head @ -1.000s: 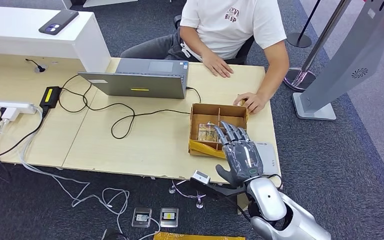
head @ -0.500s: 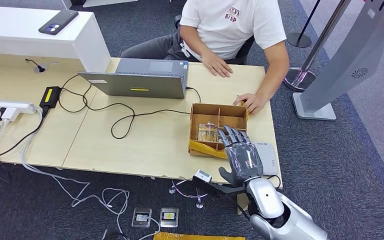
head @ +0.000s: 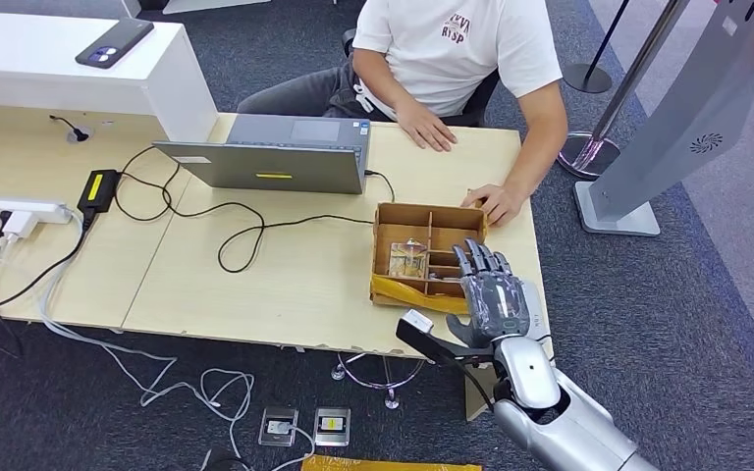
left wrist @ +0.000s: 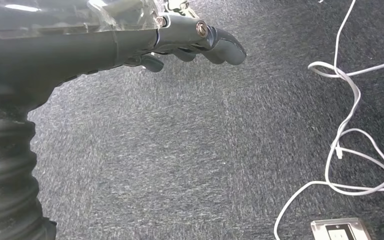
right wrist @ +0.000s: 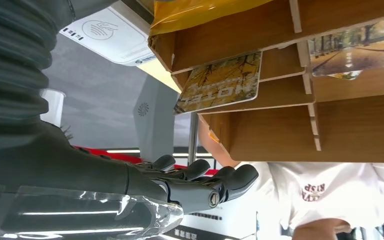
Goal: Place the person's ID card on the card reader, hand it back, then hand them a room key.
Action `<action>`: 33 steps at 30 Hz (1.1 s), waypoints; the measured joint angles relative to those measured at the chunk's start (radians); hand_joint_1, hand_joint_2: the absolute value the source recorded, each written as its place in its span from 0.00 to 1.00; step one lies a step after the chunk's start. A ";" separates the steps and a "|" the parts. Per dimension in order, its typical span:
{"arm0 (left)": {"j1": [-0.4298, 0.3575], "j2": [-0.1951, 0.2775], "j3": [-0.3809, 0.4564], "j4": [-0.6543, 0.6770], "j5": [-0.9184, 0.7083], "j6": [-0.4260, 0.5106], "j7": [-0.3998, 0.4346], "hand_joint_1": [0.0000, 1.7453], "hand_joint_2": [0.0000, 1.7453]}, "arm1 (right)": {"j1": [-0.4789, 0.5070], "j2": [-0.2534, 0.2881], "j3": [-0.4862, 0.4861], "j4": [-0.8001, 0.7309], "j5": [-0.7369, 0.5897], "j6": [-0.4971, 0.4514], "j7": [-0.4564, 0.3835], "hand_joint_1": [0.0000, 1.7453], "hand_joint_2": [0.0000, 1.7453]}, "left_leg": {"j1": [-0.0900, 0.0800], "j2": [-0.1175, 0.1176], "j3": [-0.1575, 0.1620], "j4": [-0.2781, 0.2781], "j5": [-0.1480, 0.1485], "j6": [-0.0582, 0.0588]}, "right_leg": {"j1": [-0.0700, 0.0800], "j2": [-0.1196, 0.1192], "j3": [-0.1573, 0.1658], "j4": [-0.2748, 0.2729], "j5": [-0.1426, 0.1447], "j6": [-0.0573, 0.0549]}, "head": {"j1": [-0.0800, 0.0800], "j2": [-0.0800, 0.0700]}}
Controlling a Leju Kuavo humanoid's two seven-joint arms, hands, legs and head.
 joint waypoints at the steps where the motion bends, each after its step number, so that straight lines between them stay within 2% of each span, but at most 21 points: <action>1: 0.000 0.000 0.000 0.000 0.000 0.000 -0.001 0.00 1.00 | -0.002 0.003 -0.002 0.010 -0.002 -0.001 -0.001 0.00 1.00 | 0.000 0.000 0.000 0.000 0.000 0.000 | 0.000 0.000 0.000 0.000 0.000 0.000 | 0.000 0.000; 16: 0.000 0.000 0.000 0.000 0.002 0.000 -0.007 0.00 1.00 | -0.078 0.041 -0.018 0.142 -0.016 -0.010 -0.018 0.00 1.00 | 0.000 0.000 0.000 0.000 0.000 0.000 | 0.000 0.000 0.000 0.000 0.000 0.000 | 0.000 0.000; 33: 0.000 0.000 0.002 -0.002 -0.001 0.000 -0.013 0.00 1.00 | -0.091 0.053 -0.017 0.189 -0.037 -0.042 -0.047 0.00 1.00 | 0.000 0.000 0.000 0.000 0.000 0.000 | 0.000 0.000 0.000 0.000 0.000 0.000 | 0.000 0.000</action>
